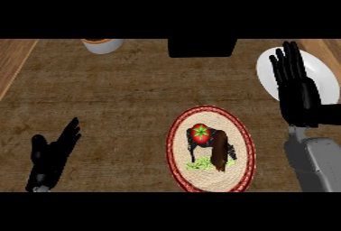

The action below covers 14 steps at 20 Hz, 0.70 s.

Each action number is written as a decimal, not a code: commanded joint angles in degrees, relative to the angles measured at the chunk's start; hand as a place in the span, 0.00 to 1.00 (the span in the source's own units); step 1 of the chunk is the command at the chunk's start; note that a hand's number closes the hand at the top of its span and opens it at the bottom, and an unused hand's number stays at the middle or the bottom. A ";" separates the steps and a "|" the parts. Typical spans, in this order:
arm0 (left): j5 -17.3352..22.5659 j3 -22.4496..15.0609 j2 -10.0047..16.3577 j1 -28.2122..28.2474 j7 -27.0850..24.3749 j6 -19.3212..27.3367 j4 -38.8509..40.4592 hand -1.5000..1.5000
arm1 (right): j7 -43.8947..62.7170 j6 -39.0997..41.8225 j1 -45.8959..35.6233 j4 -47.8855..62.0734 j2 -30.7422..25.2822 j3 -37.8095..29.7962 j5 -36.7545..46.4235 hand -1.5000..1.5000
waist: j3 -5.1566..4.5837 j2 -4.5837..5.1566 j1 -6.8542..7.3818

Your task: Pick the tomato from the placemat and place it in the plate

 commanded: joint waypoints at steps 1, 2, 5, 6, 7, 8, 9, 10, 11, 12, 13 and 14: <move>-2.66 -0.96 -3.70 -0.49 -0.99 1.05 0.36 0.50 | 2.71 -2.12 -0.33 -0.45 -1.57 -2.45 2.38 1.00 | 0.08 0.92 0.96; 0.98 2.22 -1.73 -2.19 -1.03 -1.42 2.80 0.50 | 3.65 -7.75 1.42 -5.37 -1.74 -1.40 5.67 1.00 | 0.03 0.83 0.47; 1.82 2.07 -3.18 -1.98 -0.28 -0.30 2.72 0.50 | 6.54 -15.02 2.21 -7.40 -6.52 -3.67 12.20 1.00 | -0.09 0.68 -0.43; 0.00 -0.22 -6.20 -1.45 -0.56 2.52 1.98 0.50 | 8.16 -16.91 2.52 -7.26 -8.35 -5.27 13.54 1.00 | -0.10 0.62 -0.71; 1.24 0.26 -4.44 -1.10 -0.95 0.36 0.19 0.50 | 8.21 -11.35 8.89 2.77 -19.62 0.63 25.36 1.00 | -2.36 2.53 -2.35; 2.68 0.66 -5.43 -0.81 -0.74 0.25 -0.58 0.50 | 9.79 -21.80 10.39 2.91 -15.31 -4.86 25.12 1.00 | -0.65 0.93 -2.77; 2.82 0.41 -6.52 -0.64 -1.80 0.06 1.19 0.50 | 9.82 -28.03 10.24 1.06 -11.47 -5.82 26.08 1.00 | -0.44 0.81 -2.37; 1.75 -1.25 -8.59 -2.22 -1.72 1.20 1.25 0.50 | 7.76 -32.93 11.44 0.27 -6.58 -5.05 27.34 0.00 | -0.16 0.90 -1.97; 2.43 -0.50 -7.17 -2.00 -0.94 -0.08 1.10 0.50 | 6.87 -36.39 13.94 -2.82 -3.72 -3.69 29.09 0.00 | -0.07 0.66 -1.35; 2.40 -1.40 -7.72 -1.07 -0.95 -0.40 0.23 0.50 | 6.51 -39.92 14.95 -5.07 -0.68 -2.31 30.87 0.00 | -0.04 0.60 -0.62; 1.14 -2.50 -9.99 -2.87 0.14 2.24 -0.16 0.50 | 2.62 -41.36 17.96 -7.96 2.72 -0.47 31.31 0.00 | 0.05 0.61 -0.79; 1.39 -1.93 -10.12 -2.50 -2.10 0.81 2.30 0.50 | 1.30 -41.18 22.16 -11.15 4.25 1.18 31.41 0.00 | 0.03 0.71 -0.49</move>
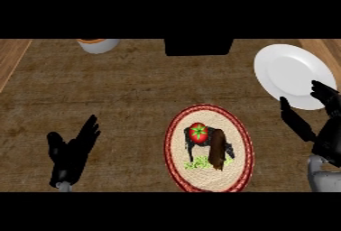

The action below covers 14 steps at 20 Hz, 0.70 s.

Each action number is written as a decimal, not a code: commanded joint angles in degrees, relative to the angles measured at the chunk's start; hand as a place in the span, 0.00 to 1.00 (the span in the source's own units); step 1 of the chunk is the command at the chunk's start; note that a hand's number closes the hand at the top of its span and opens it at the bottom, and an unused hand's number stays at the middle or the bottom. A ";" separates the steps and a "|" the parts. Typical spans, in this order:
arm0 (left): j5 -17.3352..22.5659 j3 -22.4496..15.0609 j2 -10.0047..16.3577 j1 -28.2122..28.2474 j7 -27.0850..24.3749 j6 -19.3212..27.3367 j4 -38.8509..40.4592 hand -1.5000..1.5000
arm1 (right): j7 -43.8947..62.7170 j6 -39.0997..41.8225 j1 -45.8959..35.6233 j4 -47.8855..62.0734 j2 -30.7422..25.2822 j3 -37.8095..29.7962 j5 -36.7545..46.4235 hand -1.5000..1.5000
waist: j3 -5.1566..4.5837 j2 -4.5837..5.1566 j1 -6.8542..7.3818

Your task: Pick the tomato from the placemat and place it in the plate

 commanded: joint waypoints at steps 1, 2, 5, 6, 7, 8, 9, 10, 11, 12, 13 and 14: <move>-0.67 -1.13 -1.72 -0.08 -0.07 -0.29 -0.04 0.50 | -3.35 -9.68 8.63 -7.24 8.20 4.71 6.30 0.00 | 0.22 0.02 1.25; -0.29 -0.26 -1.88 -1.27 0.95 -0.28 0.25 0.50 | -3.72 -9.70 10.70 -8.12 9.00 7.00 8.23 0.00 | 0.22 0.08 1.42; -0.25 0.09 -1.80 -0.92 2.03 -1.27 -0.40 0.50 | 7.90 -8.39 16.13 -17.08 5.22 11.19 17.32 0.00 | 0.17 0.06 1.48; -1.32 0.00 -2.29 -3.38 1.15 -0.73 2.31 0.50 | 14.93 -6.45 17.29 -22.01 2.74 12.18 20.54 0.00 | 0.08 0.03 0.99; 0.26 0.47 -1.17 -1.50 2.85 -1.63 -1.40 0.50 | 17.52 -3.46 17.40 -21.08 1.23 12.40 21.74 0.00 | 0.10 0.01 1.46; -0.57 -0.33 -2.90 0.37 -1.81 -1.71 1.74 0.50 | 18.63 -0.63 16.65 -17.32 0.20 12.80 22.07 0.00 | 0.04 0.17 1.71; -0.79 -0.07 -1.33 -0.08 -1.39 -2.78 2.26 0.50 | 21.12 1.52 16.99 -17.31 -1.50 13.58 24.71 0.00 | -0.03 0.21 1.72; -1.90 -1.28 -3.17 -1.99 0.57 -0.23 1.10 0.50 | 23.36 5.38 18.21 -17.15 -2.78 14.66 23.70 0.00 | -0.02 0.22 1.50; -0.56 -0.58 -1.43 -0.24 0.43 -2.29 -0.76 0.50 | 26.51 8.08 18.15 -18.79 -3.47 16.54 25.27 0.00 | -0.07 0.10 2.18; 0.07 0.87 -0.96 -1.93 1.70 -1.83 -0.54 0.50 | 31.11 11.83 16.87 -20.54 -6.01 15.70 25.93 0.00 | -0.16 0.17 2.15; -1.32 -0.51 -2.56 -2.79 1.47 -0.59 0.16 0.50 | 34.80 14.30 15.11 -21.27 -6.47 16.54 27.69 0.00 | -0.12 0.27 2.17; -1.11 -0.75 -2.66 -1.53 1.48 -0.87 0.27 0.50 | 38.05 16.78 16.37 -23.94 -6.99 17.93 28.56 0.00 | -0.11 0.14 1.99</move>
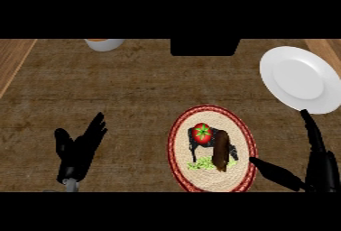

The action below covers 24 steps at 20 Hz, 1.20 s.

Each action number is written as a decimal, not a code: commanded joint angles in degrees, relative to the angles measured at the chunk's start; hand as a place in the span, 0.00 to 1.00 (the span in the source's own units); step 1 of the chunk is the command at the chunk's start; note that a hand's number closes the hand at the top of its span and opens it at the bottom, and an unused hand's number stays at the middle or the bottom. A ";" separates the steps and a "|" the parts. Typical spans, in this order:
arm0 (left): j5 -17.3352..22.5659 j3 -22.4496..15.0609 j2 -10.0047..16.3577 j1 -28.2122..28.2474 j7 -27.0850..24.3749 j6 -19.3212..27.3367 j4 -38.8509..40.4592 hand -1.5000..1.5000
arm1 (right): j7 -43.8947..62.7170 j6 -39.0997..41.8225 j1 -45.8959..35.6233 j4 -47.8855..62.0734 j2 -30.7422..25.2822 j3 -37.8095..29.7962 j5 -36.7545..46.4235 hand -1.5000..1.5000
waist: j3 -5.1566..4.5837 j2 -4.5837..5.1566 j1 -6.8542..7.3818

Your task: Pick the tomato from the placemat and place it in the plate

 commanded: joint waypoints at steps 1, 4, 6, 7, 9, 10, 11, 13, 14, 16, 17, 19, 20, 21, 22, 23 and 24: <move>-0.45 0.10 0.09 -2.14 0.48 -0.45 0.64 0.50 | 14.56 10.03 -2.86 -3.36 -1.86 5.10 7.29 0.00 | 0.00 0.15 0.55; -1.37 -1.01 -1.08 -0.14 -0.16 0.20 0.55 0.50 | 26.17 16.05 -6.92 -6.16 0.24 8.31 13.10 0.00 | 0.10 0.04 0.67; -1.12 -0.33 -1.15 -0.30 0.30 0.34 0.37 0.50 | 31.94 20.32 -13.16 -3.08 2.42 8.52 14.69 0.00 | 0.16 0.13 1.06; -1.50 -0.54 -1.93 -1.00 -2.13 -0.71 3.50 0.50 | 33.65 22.95 -16.65 -1.52 3.16 8.21 14.10 0.00 | 0.16 0.21 0.94; -1.56 -1.00 -2.12 -1.52 3.10 1.32 -2.18 0.50 | 37.93 26.89 -19.31 -2.14 5.77 10.06 15.38 0.00 | 0.23 0.04 0.93; -2.08 -0.32 -1.71 0.05 1.49 0.48 -2.59 0.50 | 37.29 24.38 -16.80 -2.13 8.56 11.58 18.40 0.00 | 0.27 0.00 0.47; -0.33 1.36 -0.46 -1.89 1.61 -2.05 0.91 0.50 | 38.79 25.58 -21.55 2.93 10.43 11.67 19.47 0.00 | 0.25 0.11 0.67; -1.08 1.97 -1.83 -1.61 -0.56 -1.89 2.46 0.50 | 38.39 27.60 -22.31 3.71 11.37 9.63 19.54 0.00 | 0.27 0.07 0.42; -1.15 2.42 -1.70 -1.66 -1.31 -1.85 3.27 0.50 | 41.24 28.14 -23.64 4.90 13.21 11.39 22.19 0.00 | 0.26 0.08 0.47; -2.06 1.79 -2.81 -2.15 -3.47 -2.45 6.08 0.50 | 37.98 24.83 -21.70 10.76 15.04 11.44 22.66 0.00 | 0.27 0.16 0.35; -3.54 0.94 -1.99 -2.17 0.98 -0.62 2.31 0.50 | 41.67 28.35 -24.21 9.23 17.28 11.55 22.81 0.00 | 0.28 0.06 0.43; -2.75 1.91 -1.77 0.81 -0.87 -1.86 1.53 0.50 | 38.57 28.02 -23.54 11.71 17.90 9.38 20.97 0.00 | 0.29 0.07 0.46; -0.39 3.86 -0.83 -0.30 -3.06 -5.73 3.97 0.50 | 37.68 26.51 -19.78 9.94 18.23 11.03 21.34 0.00 | 0.28 0.06 0.22; -2.05 2.57 -2.86 -1.60 -2.65 -3.68 4.82 0.50 | 38.40 26.29 -23.62 15.36 21.28 11.62 22.94 0.00 | 0.28 0.11 0.37; -3.43 1.47 -3.00 1.19 -1.24 -1.38 0.34 0.50 | 35.36 20.43 -20.50 18.89 21.34 13.45 23.78 0.00 | 0.31 0.08 0.56; -2.46 3.09 -2.14 -1.95 0.24 -3.36 2.62 0.50 | 36.77 26.46 -24.62 16.33 21.39 9.10 19.57 0.00 | 0.30 0.08 0.35; -1.82 3.14 -2.51 -0.53 1.63 -3.63 0.35 0.50 | 38.62 25.60 -21.75 14.08 21.43 12.09 21.70 0.00 | 0.30 0.02 0.29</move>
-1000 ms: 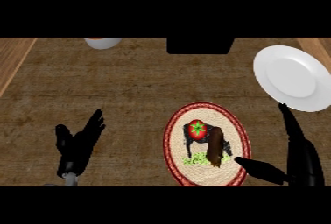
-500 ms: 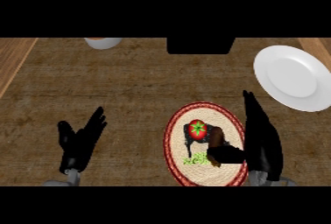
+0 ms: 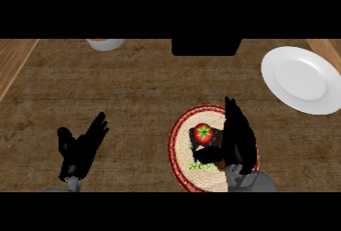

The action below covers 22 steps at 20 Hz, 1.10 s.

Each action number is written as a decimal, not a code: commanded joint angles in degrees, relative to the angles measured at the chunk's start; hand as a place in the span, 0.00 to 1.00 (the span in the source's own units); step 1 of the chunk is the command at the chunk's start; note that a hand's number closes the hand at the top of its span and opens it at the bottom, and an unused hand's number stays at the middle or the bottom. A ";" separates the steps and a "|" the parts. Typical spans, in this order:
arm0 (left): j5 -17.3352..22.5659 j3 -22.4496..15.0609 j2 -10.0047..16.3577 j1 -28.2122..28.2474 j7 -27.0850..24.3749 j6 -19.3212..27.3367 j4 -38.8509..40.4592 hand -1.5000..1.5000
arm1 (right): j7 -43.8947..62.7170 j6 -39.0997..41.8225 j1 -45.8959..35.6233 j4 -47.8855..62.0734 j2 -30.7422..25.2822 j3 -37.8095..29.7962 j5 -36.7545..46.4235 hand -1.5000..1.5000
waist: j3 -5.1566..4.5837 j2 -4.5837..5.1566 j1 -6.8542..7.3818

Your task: Pick the tomato from the placemat and place it in the plate

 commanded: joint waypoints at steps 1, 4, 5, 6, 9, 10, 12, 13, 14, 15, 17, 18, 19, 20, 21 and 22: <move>-1.88 -1.36 -2.43 2.48 -0.28 1.28 -1.72 0.50 | -0.96 -7.28 -0.41 8.05 2.29 1.90 -0.23 0.00 | 0.02 0.00 0.10; -2.37 1.38 -2.04 -0.69 2.55 0.14 -1.32 0.50 | 2.48 -1.97 -2.09 4.35 2.34 0.42 0.34 0.00 | 0.01 -0.05 -0.11; -1.02 3.47 -0.10 0.26 0.82 -2.64 -0.21 0.50 | 2.88 -1.18 -3.63 4.34 2.36 -0.49 0.27 0.00 | 0.01 -0.04 -0.08; -1.09 2.97 -0.42 0.67 -1.95 -2.69 1.21 0.50 | 1.46 -9.01 -0.90 11.28 2.36 4.70 1.40 0.00 | 0.01 0.01 0.11; -4.01 0.74 -5.14 -4.30 1.01 1.82 3.64 0.50 | 2.73 -3.42 -3.39 11.99 2.38 0.54 2.37 0.00 | 0.01 0.04 -0.21; -3.25 0.55 -2.42 1.64 1.12 -0.82 -1.90 0.50 | 5.22 -1.85 -6.00 12.19 2.38 0.03 2.65 0.00 | 0.01 -0.04 0.14; -2.89 1.04 -2.64 0.83 2.86 -0.28 -3.72 0.50 | 5.71 -4.08 -6.46 15.73 2.39 0.71 3.07 0.00 | 0.02 -0.01 0.24; -3.88 2.32 -3.10 -2.66 3.44 0.63 0.58 0.50 | 5.57 2.75 -2.41 6.13 2.25 -0.65 4.57 0.00 | 0.00 -0.08 -0.38; -3.02 2.71 -1.95 0.49 1.99 -0.86 -2.47 0.50 | 6.08 -1.69 -7.31 14.46 2.39 -0.41 2.35 0.00 | 0.01 -0.02 0.12; -3.03 2.34 -1.72 2.25 2.98 -1.92 -3.93 0.50 | 4.24 -1.59 -2.78 11.11 2.39 0.33 3.67 0.00 | 0.01 -0.06 -0.06; -5.63 -0.27 -6.43 0.96 -0.69 1.28 -0.22 0.50 | 2.67 -3.48 -7.19 18.18 2.39 -1.87 1.15 0.00 | 0.01 0.03 0.07; -2.03 4.02 -0.27 1.91 2.05 -4.23 -2.95 0.50 | 4.34 -3.03 -3.76 14.22 2.39 0.70 2.69 0.00 | 0.01 -0.05 -0.01; -5.19 1.24 -3.93 2.02 3.14 0.05 -4.74 0.50 | 1.08 -4.19 -6.72 18.03 2.39 -2.18 0.22 0.00 | 0.02 -0.02 0.05; -5.00 2.11 -6.24 -0.12 -3.28 -0.76 4.13 0.50 | -0.12 -2.88 -5.09 17.31 2.39 -2.25 1.02 0.00 | 0.00 0.01 -0.17; -5.22 2.73 -4.33 -1.22 2.00 -1.02 0.13 0.50 | -2.20 -3.64 -3.55 17.80 2.40 -2.80 0.63 0.00 | 0.01 -0.02 -0.16; -4.07 3.49 -3.91 -1.08 1.67 -1.61 -0.63 0.50 | 2.67 -8.72 -8.16 24.28 2.40 2.43 -1.09 0.00 | 0.02 0.04 0.19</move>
